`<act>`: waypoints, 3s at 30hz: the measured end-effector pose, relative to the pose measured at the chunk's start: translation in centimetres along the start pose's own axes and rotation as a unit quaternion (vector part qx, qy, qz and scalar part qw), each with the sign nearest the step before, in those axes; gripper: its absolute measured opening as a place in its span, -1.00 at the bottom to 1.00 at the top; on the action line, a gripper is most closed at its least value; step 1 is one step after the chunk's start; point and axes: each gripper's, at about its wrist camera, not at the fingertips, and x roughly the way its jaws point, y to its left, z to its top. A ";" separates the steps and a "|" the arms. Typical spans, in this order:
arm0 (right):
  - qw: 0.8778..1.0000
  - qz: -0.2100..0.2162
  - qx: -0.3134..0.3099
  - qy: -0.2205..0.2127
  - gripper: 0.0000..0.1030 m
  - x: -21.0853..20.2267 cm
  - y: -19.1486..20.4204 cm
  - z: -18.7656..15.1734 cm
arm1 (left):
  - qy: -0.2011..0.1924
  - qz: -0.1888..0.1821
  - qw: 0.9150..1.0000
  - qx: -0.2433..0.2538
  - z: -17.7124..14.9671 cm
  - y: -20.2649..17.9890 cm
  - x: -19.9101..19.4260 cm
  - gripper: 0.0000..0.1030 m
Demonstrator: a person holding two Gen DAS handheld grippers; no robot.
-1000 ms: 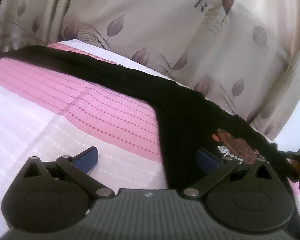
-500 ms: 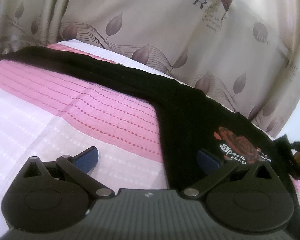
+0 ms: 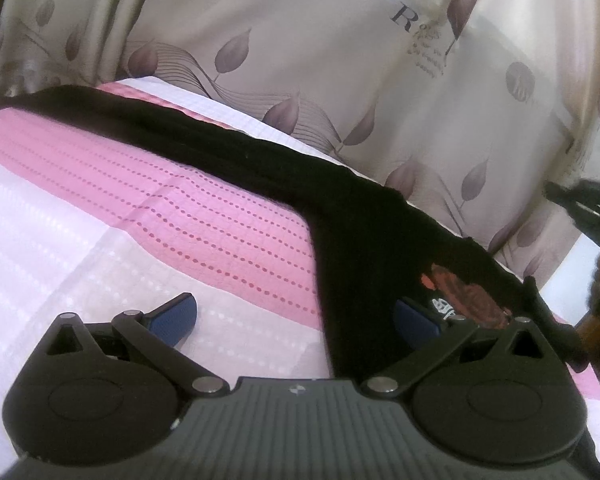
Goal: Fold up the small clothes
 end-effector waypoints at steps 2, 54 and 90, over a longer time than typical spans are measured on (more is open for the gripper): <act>0.999 0.024 0.002 0.027 -0.85 1.7 2.2 -2.1 | 0.000 -0.001 1.000 -0.001 0.0 0.1 -0.1 1.00; 0.985 0.004 -0.151 0.085 -0.79 4.8 6.5 -6.2 | -0.003 -0.010 1.000 -0.013 0.1 0.5 -0.2 1.00; 0.987 0.011 -0.143 0.067 0.76 -9.1 3.7 -10.8 | -0.060 0.001 0.995 -0.076 3.4 4.1 -3.1 0.94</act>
